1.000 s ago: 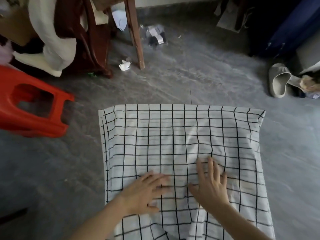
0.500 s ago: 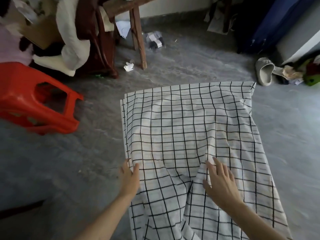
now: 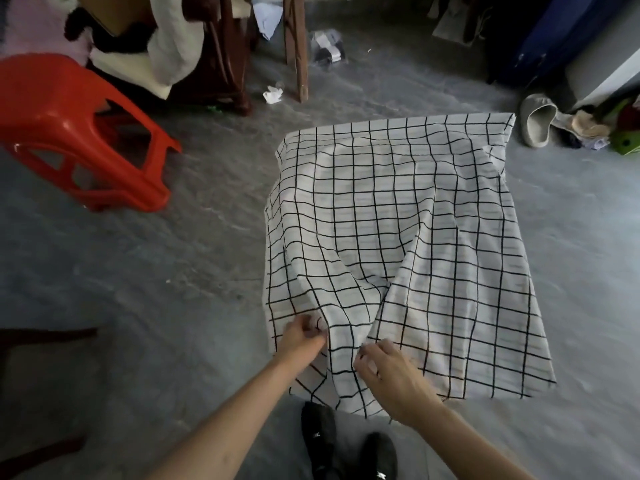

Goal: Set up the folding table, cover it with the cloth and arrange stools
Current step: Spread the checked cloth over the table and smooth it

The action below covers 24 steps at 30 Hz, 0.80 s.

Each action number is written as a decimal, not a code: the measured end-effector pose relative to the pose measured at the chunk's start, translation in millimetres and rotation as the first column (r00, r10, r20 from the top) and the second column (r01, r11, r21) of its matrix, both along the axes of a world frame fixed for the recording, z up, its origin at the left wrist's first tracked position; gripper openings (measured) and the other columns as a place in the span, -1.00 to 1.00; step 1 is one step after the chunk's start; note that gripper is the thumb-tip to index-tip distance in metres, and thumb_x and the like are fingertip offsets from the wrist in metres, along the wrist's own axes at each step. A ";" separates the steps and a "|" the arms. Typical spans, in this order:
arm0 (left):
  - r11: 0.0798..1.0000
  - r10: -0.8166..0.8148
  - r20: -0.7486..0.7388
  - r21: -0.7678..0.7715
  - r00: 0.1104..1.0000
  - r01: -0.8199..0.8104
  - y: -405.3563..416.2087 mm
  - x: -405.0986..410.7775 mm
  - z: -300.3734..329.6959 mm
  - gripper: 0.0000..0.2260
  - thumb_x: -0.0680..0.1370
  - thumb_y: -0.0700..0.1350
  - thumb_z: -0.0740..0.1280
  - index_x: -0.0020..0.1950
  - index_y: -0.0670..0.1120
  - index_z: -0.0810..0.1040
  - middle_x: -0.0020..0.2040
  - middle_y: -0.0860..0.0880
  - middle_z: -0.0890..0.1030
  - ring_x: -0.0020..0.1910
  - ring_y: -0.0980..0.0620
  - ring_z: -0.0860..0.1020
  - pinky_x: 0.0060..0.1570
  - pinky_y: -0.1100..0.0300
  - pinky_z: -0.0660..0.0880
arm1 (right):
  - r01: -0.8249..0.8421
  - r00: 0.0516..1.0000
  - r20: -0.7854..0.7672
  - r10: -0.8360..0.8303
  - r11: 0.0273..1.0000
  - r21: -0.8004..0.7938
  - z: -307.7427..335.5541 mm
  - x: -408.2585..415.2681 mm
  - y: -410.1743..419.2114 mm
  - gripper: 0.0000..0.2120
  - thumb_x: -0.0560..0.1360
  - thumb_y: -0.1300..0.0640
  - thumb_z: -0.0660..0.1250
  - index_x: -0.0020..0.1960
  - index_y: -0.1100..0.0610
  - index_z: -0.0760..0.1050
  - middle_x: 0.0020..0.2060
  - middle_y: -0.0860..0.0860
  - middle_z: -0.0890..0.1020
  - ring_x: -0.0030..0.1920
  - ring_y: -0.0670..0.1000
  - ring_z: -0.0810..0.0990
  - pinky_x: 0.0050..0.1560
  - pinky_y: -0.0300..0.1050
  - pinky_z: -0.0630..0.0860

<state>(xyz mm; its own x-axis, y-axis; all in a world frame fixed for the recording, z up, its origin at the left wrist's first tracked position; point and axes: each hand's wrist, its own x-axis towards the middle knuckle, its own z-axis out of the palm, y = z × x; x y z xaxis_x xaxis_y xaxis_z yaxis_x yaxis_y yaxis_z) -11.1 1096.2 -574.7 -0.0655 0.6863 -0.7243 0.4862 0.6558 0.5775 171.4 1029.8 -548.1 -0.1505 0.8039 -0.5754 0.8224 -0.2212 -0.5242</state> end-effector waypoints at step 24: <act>0.918 0.306 0.324 -0.351 0.895 -0.186 -58.9 -14.2 18.2 -0.67 0.61 0.06 0.14 0.09 -0.12 0.57 -0.12 -0.06 0.67 -0.20 -0.02 0.58 -0.13 0.12 0.44 | 0.565 0.823 -0.147 -0.548 0.816 0.120 37.1 3.4 -54.4 -0.67 0.64 0.09 0.12 -0.24 0.25 0.33 -0.41 0.10 0.44 -0.33 0.05 0.39 -0.28 0.00 0.32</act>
<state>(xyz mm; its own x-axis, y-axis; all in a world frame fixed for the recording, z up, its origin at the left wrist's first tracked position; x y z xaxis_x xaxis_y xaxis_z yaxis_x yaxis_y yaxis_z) -25.3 1037.3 -556.5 0.1067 0.4259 -0.8985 0.0792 0.8971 0.4347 174.8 975.3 -511.0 0.2991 0.8435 -0.4461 0.5235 -0.5359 -0.6623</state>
